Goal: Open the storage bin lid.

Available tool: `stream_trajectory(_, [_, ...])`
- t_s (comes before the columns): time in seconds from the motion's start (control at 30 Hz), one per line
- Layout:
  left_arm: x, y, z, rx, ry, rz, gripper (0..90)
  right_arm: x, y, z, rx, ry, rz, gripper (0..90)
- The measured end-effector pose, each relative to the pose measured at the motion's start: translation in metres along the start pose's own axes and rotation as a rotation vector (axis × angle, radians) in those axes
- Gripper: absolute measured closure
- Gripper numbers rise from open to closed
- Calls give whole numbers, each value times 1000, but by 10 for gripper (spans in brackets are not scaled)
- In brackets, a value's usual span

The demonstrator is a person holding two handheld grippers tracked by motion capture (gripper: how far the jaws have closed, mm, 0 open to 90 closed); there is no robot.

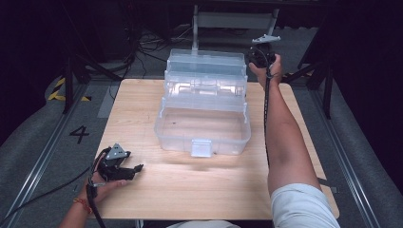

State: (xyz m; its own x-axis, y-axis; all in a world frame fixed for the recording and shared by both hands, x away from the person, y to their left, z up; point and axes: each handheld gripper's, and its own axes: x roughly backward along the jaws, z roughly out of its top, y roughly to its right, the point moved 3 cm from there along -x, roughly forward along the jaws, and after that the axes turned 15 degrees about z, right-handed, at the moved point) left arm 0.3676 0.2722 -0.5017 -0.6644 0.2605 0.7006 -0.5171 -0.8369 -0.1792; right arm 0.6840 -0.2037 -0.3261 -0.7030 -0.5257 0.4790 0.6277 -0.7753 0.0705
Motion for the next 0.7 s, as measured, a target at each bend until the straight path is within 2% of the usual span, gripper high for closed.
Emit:
stream_trajectory(0.2, [0,0,0,1,-1,-1,245,-2,-2,-2,1,-14,10,848])
stream_trajectory(0.57, [0,0,0,-2,-1,1,246,4,-5,2,5,0,11,832])
stream_trajectory(0.7, [0,0,0,0,0,1,246,7,-7,3,21,0,12,815])
